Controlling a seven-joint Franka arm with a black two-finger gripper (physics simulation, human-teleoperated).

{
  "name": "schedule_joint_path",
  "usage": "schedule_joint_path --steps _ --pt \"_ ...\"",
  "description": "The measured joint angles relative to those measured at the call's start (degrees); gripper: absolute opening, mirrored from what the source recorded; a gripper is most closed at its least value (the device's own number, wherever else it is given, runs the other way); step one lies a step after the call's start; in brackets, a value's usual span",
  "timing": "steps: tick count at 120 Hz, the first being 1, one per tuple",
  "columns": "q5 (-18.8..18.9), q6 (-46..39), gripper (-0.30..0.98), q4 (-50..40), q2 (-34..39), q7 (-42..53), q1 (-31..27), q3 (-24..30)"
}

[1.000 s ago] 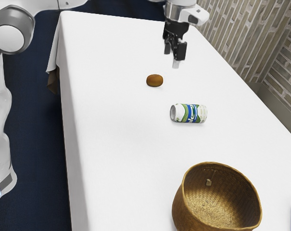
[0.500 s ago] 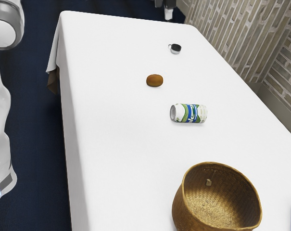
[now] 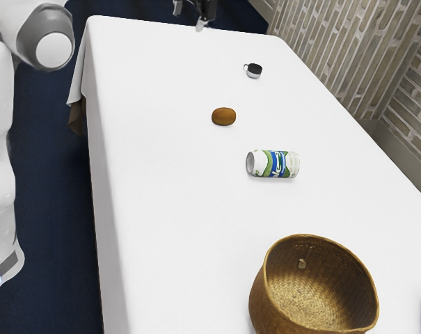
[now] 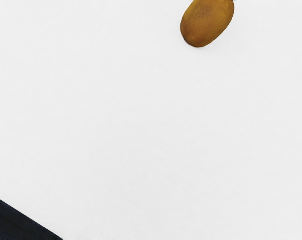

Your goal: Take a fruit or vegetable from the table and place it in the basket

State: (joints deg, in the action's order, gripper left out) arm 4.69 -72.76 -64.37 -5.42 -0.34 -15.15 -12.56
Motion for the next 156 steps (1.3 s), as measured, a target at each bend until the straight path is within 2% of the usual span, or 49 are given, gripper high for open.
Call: schedule_joint_path --steps 13,24,34,60,96,156 --pt "-0.63 -0.38 0.69 -0.04 -0.25 -0.35 -3.19 0.35" --pt "-3.01 -1.37 0.69 -3.04 0.08 -0.60 -0.99 1.49" --pt "-4.43 -4.66 0.69 -9.59 0.22 -0.81 0.73 3.03" --pt "-3.58 -15.69 0.69 -18.22 -1.00 -1.01 0.25 5.29" --pt "-1.86 -21.11 0.69 -6.38 -15.53 -0.82 0.13 6.36" --pt "-3.75 -25.33 0.69 -6.00 -20.63 3.92 -4.68 6.08"
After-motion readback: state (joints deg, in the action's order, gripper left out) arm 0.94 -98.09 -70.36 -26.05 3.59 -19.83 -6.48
